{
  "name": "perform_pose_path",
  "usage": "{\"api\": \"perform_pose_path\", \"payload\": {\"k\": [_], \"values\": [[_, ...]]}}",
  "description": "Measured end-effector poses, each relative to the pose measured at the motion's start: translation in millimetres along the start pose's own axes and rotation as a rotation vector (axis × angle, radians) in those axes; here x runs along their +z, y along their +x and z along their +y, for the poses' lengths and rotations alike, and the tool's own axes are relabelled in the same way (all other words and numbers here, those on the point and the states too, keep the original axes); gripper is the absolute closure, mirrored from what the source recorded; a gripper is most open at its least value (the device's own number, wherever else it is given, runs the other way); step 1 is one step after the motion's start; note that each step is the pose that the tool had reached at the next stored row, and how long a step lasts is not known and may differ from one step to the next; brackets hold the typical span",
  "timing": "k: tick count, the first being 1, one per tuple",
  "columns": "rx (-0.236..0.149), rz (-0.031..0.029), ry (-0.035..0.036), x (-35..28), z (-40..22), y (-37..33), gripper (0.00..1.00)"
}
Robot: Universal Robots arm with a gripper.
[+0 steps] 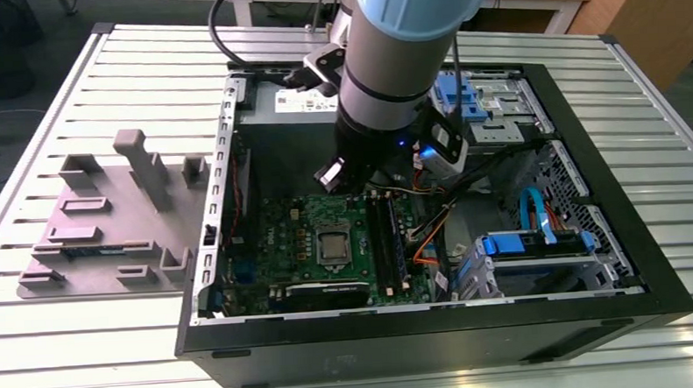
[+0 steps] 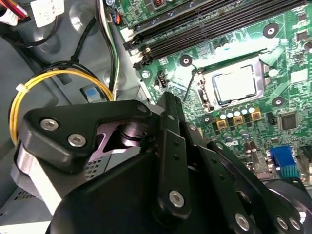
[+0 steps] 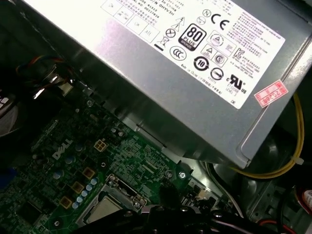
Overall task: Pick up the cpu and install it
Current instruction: 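Install the first cpu locking lever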
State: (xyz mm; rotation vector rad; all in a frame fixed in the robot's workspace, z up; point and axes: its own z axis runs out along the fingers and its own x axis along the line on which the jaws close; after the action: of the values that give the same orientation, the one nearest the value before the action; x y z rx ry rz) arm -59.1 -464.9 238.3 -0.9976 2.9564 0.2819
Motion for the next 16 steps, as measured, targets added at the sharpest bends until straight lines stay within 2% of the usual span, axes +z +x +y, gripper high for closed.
{"api": "perform_pose_path", "payload": {"k": [9,16], "values": [[-0.005,0.0007,-0.0004,-2.3,-10.7,8.3,0.89],[-0.005,0.0010,-0.0005,-5.5,-26.1,20.1,0.89]]}}
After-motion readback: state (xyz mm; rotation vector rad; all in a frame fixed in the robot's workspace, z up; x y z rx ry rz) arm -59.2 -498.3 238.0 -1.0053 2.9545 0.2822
